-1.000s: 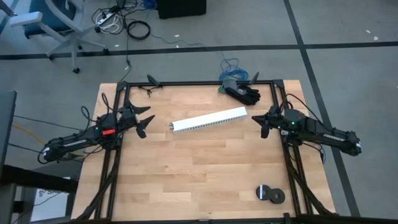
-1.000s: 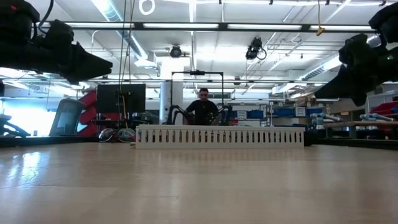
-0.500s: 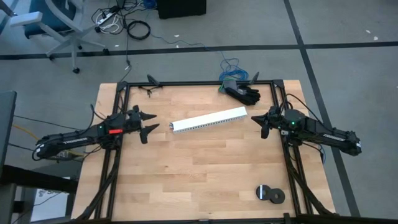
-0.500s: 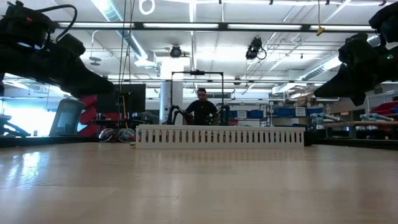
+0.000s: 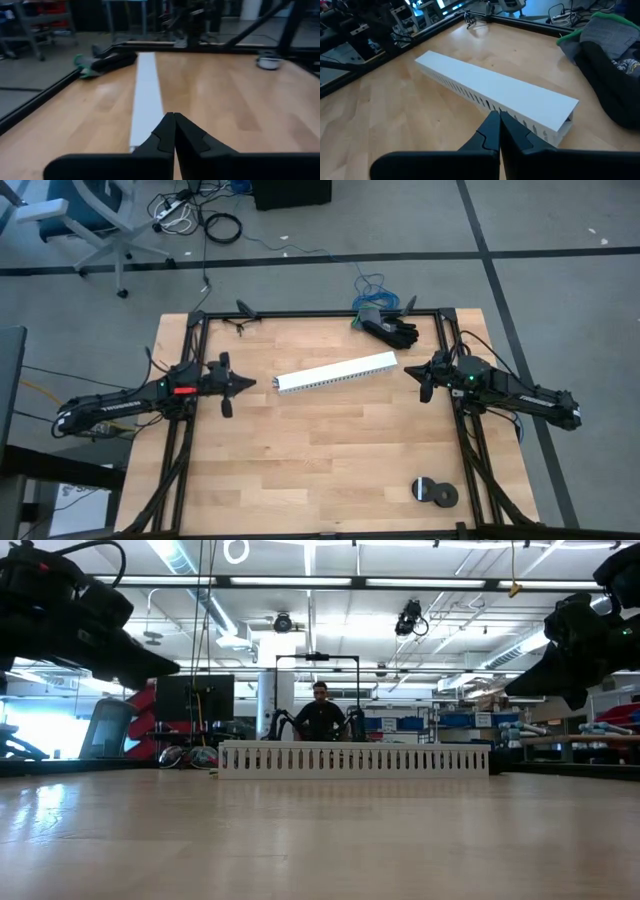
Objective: Ziptie cables
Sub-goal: Return to Home Position
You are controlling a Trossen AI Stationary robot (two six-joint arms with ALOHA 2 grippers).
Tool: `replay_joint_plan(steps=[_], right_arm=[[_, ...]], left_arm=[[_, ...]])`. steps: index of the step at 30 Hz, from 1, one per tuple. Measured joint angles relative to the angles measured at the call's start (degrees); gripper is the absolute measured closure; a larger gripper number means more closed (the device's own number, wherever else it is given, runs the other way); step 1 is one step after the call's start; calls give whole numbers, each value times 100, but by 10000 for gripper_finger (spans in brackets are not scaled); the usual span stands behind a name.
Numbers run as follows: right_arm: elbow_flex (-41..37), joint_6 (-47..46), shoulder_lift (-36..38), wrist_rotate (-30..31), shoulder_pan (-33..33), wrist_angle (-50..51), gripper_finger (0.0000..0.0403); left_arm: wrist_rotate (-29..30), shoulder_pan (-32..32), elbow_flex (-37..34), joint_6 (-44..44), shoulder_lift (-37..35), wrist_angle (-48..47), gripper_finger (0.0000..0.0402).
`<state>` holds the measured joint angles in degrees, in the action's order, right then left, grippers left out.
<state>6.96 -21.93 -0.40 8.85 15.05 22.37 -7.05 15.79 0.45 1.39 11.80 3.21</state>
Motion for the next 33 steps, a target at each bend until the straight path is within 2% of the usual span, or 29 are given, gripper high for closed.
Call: replay_joint_plan(steps=[5, 11, 21, 33], right_arm=[[0, 0, 0, 1, 0, 0, 403], [0, 1, 0, 3, 0, 0, 403], [0, 2, 0, 3, 0, 0, 403], [0, 0, 0, 3, 0, 0, 402]], left_arm=[[-270, 0, 0, 7, -12, -42, 381], [-269, 0, 0, 31, -100, 27, 381], [-76, 0, 0, 124, -889, -124, 380], [-19, 0, -2, -11, -921, -72, 380]])
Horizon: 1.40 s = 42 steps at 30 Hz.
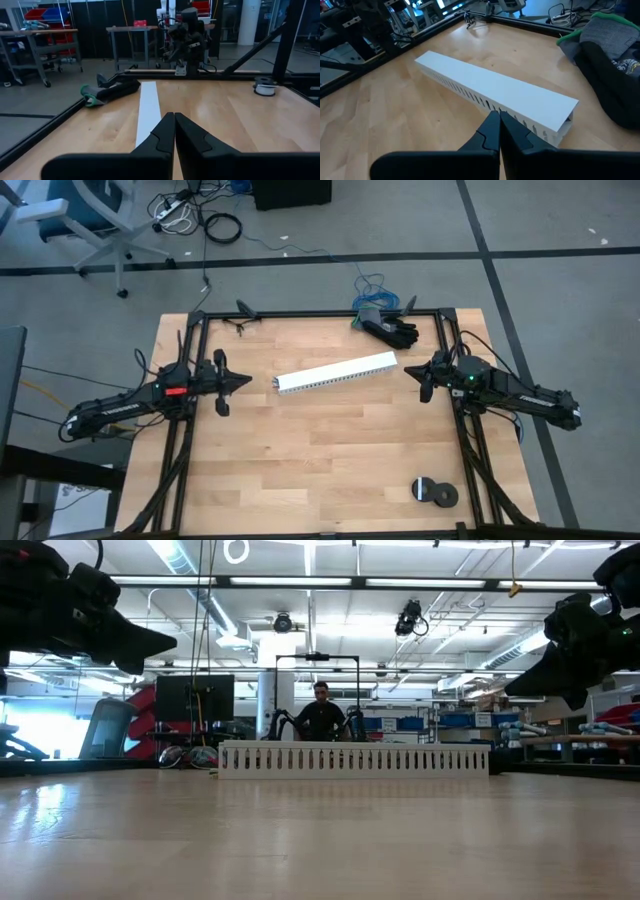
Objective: Ziptie cables
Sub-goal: Return to Home Position
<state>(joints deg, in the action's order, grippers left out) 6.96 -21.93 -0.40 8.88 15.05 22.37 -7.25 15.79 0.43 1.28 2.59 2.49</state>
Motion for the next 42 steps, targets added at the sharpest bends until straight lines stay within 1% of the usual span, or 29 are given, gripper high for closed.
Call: replay_joint_plan(steps=[42], right_arm=[[0, 0, 0, 0, 0, 0, 402]], left_arm=[[-5, 0, 0, -5, 2, 99, 380]])
